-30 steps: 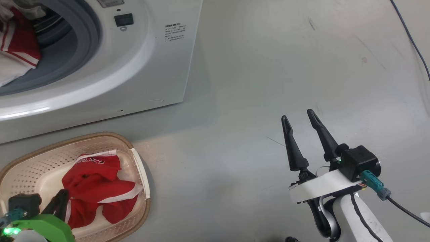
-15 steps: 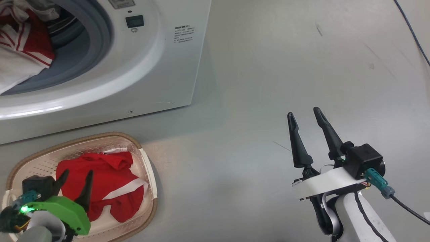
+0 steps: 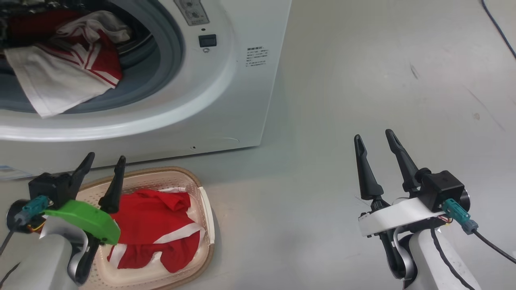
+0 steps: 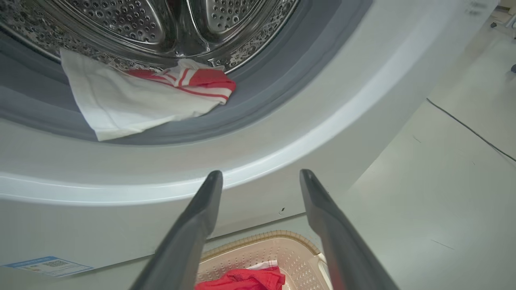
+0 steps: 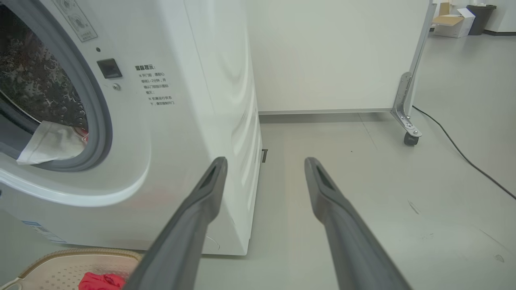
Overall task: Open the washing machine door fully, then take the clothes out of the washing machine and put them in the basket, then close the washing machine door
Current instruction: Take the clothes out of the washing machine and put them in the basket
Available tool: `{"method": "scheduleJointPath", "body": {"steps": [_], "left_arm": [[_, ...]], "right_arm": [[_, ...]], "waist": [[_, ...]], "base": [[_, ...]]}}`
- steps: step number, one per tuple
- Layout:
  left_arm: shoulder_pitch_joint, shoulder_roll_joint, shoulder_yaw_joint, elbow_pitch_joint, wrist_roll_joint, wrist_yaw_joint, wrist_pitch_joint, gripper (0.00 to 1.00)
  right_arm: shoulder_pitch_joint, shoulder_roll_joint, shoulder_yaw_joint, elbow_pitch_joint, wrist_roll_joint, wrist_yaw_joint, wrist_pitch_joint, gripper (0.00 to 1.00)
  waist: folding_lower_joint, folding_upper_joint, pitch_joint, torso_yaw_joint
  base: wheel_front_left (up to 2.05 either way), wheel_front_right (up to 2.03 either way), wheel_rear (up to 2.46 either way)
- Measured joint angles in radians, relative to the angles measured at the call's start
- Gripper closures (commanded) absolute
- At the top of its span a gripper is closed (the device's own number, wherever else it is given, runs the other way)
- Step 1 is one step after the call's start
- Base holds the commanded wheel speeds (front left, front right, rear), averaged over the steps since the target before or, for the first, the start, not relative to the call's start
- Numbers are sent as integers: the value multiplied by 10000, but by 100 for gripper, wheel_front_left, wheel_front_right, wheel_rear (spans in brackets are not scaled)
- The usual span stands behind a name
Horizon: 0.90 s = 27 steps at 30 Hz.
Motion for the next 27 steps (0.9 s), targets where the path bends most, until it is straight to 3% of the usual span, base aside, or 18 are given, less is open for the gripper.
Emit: {"method": "scheduleJointPath", "body": {"steps": [8,20,27], "left_arm": [[33,-4,589,-1461,435,0,0,0],[1058,-209,1275,-2232,543,13,0,0],[1642,-439,1670,-2713,623,232,0,0]], "right_arm": [[242,-157,-251,190,-10,167,0,0],[623,-186,-309,199,-15,345,0,0],[642,-176,-303,157,-29,416,0,0]], "waist": [[0,0,-875,702],[0,0,-1753,1398],[0,0,-1979,1562]], "base": [[0,0,0],[0,0,0],[0,0,0]]}}
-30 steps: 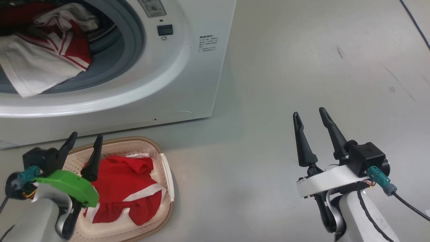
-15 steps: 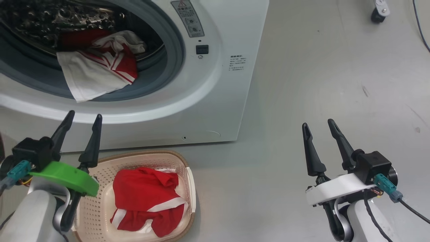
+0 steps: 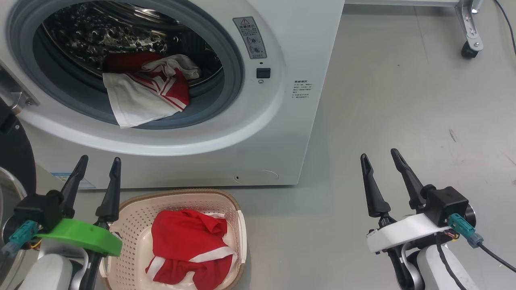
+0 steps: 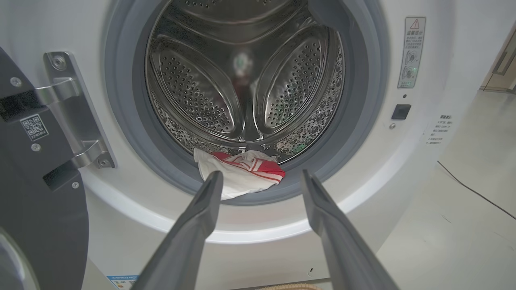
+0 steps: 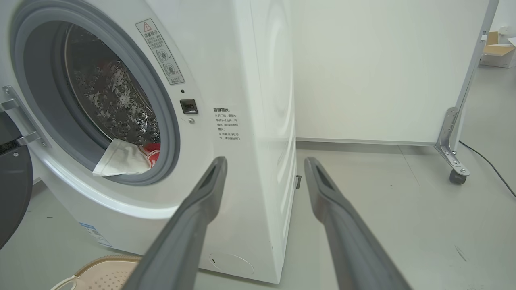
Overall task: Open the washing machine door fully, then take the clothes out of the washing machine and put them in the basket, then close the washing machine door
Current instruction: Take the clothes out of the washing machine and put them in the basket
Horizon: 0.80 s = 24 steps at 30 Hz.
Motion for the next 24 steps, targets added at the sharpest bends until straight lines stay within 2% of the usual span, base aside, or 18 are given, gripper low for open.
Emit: {"method": "scheduleJointPath", "body": {"steps": [24], "left_arm": [[894,-481,633,-688,543,182,0,0]], "right_arm": [[161,19,-100,-100,-17,109,0,0]], "waist": [[0,0,-24,-171]], "base": [[0,0,0]]}}
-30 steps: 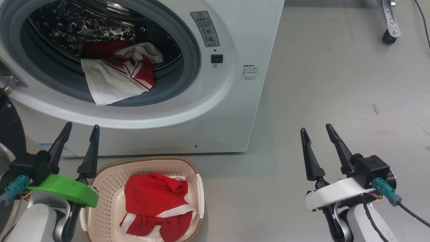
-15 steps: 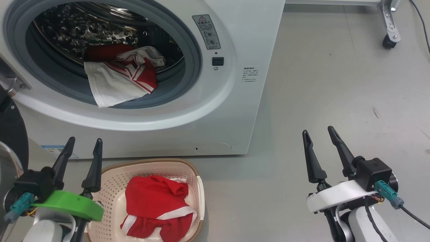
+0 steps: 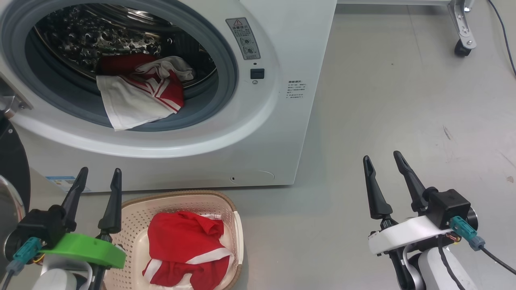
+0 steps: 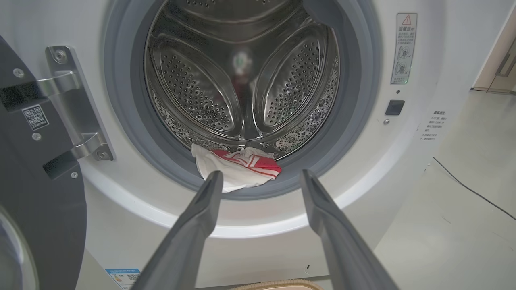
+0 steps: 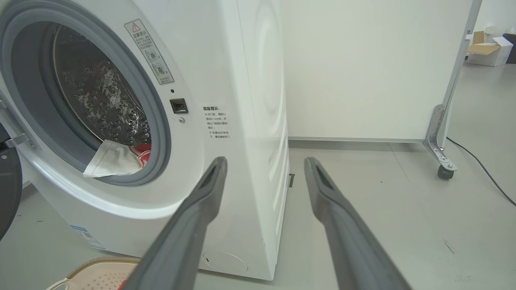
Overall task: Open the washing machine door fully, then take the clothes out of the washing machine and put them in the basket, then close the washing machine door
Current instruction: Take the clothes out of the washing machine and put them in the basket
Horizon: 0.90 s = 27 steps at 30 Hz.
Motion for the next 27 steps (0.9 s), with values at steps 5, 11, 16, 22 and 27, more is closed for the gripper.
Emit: {"method": "scheduleJointPath", "body": {"steps": [5,11,16,22,27], "left_arm": [[103,-50,35,-90,61,-4,0,0],[200,-92,56,-173,234,-19,0,0],[221,-117,104,-230,337,-63,0,0],[231,-125,167,-247,360,-77,0,0],[236,-136,188,-265,431,-119,0,0]], "right_arm": [[4,8,2,0,-13,71,0,0],[8,15,2,0,-29,75,0,0],[10,27,0,-2,-42,75,0,0],[10,36,-4,-2,-42,84,0,0],[10,44,-4,-6,-42,84,0,0]], "waist": [[0,0,14,-30],[0,0,34,-54],[0,0,54,-72],[0,0,82,-98],[0,0,116,-120]], "base": [[0,0,0],[0,0,0],[0,0,0],[0,0,0],[0,0,0]]}}
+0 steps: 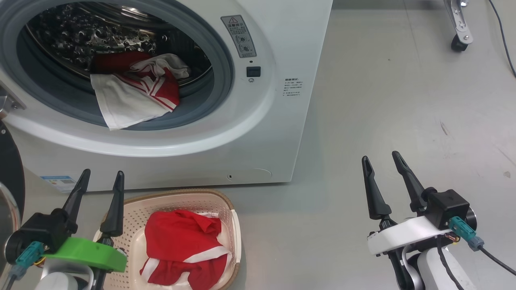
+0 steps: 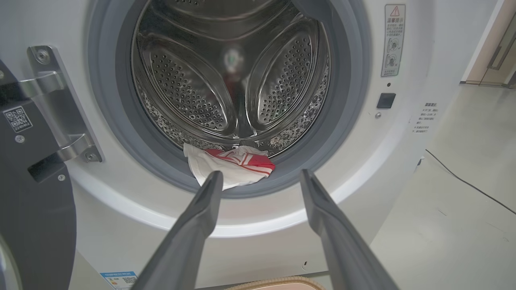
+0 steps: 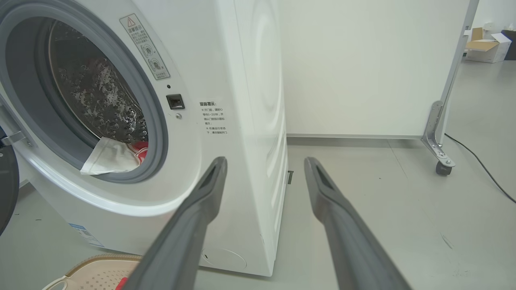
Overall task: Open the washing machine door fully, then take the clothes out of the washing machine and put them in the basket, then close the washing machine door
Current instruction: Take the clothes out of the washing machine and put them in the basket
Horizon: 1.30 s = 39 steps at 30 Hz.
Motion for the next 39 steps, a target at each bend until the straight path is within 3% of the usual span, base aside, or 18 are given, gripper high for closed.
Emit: {"method": "scheduleJointPath", "body": {"steps": [12,20,28,39], "left_arm": [[55,82,119,-272,12,-33,0,0],[-97,610,155,-589,77,-90,199,0],[-1049,1116,456,-602,-46,-90,1112,0],[-2862,2048,968,-240,-29,117,2702,0]], "right_arm": [[-1,17,102,-209,-44,2,0,0],[-14,54,500,-382,-73,-10,0,0],[-314,77,872,-571,-54,-33,0,0],[-766,77,1820,-859,846,-284,-2,0]], "waist": [[0,0,464,-129],[0,0,1311,-356],[0,0,2133,-728],[0,0,3061,-1926]], "base": [[0,0,0],[0,0,0],[0,0,0],[0,0,0]]}}
